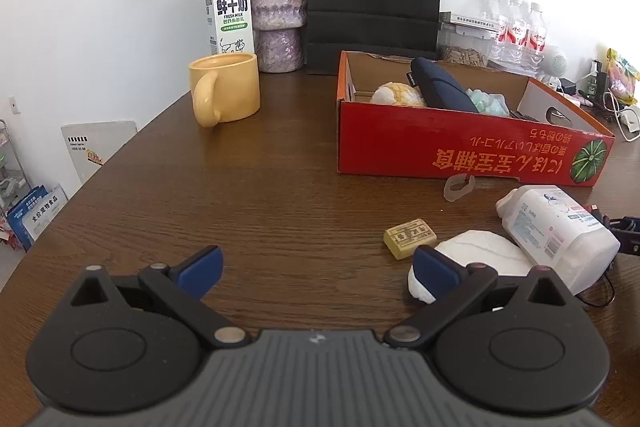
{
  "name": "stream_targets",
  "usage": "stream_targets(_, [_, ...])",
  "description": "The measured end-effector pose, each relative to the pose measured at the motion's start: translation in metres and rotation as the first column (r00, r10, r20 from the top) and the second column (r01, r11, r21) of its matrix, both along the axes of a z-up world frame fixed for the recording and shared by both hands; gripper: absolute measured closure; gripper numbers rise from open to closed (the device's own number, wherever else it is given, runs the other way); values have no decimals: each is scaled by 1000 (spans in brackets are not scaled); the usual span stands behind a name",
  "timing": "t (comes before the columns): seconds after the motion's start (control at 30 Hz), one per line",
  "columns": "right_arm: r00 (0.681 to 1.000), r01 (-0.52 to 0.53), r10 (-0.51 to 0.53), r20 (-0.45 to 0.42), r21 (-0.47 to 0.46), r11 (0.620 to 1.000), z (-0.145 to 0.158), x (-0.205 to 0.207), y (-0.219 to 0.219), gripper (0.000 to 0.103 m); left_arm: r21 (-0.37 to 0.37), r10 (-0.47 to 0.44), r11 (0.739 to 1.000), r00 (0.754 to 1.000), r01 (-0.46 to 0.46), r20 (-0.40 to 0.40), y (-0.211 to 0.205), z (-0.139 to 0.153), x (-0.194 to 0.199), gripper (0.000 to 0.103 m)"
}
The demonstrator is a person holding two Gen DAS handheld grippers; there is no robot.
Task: Organize objects
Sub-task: 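Close the right gripper on the black cable while the left grasps the yellow block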
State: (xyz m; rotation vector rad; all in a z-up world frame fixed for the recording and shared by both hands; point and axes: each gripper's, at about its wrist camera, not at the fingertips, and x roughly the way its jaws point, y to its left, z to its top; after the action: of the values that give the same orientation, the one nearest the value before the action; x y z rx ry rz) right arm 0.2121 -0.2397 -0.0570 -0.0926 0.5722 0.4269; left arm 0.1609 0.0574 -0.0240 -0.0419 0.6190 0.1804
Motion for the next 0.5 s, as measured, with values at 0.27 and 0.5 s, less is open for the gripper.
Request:
stream_targets(0.27, [994,49,-52,99,34,998,8,-12,-8,86,-2,-11,1000,1000,11,-24,-10,-3,18,0])
stream_targets(0.5, [993,54,-58,103,41,998,8,-13,-9,86,4,-18,1000,1000,18,-24,-23,-4,33,0])
